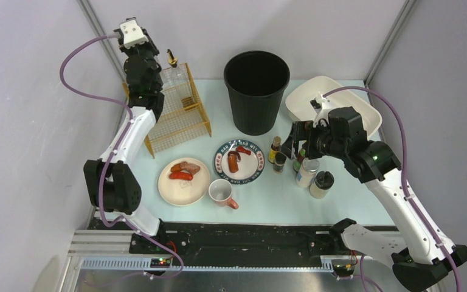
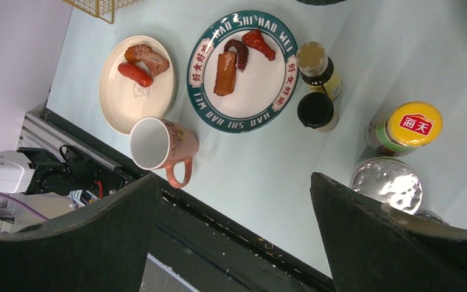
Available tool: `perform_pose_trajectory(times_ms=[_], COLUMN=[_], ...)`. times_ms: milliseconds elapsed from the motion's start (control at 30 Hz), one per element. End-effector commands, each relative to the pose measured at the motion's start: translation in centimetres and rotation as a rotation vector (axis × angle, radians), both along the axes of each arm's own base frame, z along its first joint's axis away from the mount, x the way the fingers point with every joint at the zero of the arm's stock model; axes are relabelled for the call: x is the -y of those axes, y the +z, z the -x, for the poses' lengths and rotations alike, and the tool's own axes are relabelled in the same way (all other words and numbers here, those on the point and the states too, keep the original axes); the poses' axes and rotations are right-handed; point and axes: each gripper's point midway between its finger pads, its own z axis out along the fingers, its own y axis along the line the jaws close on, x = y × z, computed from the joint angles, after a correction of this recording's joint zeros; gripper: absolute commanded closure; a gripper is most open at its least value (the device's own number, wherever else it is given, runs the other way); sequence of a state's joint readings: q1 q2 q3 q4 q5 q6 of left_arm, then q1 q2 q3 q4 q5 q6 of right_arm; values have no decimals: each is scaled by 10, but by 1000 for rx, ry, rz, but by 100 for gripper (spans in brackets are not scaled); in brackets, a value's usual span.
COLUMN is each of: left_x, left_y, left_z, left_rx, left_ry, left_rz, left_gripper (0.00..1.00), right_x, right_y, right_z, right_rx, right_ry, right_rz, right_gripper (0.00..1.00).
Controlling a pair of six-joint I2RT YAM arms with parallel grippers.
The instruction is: Clear the kitchen counter
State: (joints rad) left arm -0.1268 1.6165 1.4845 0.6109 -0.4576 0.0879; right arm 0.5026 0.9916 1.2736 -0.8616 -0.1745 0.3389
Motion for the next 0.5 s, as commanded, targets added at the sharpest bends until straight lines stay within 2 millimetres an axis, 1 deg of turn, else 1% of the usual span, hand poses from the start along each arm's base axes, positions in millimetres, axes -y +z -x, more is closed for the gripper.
perform_pose_trajectory(times_ms=[0,233,467], left_x=[-7,-4,2], left_y=[64,62,61], left_z=[35,33,30], left_rx=[235,216,224], left_ry=[47,113,119], left_rz=[15,-40,-66], left_gripper=[100,100,100], right_x=[-5,-5,-6], right_y=[4,-1,-2], right_z=[-2,-3,-1], right_rx=[18,-1,-5], right_ry=[22,14,16], right_rz=[-6,1,5], right_gripper=[3,3,3])
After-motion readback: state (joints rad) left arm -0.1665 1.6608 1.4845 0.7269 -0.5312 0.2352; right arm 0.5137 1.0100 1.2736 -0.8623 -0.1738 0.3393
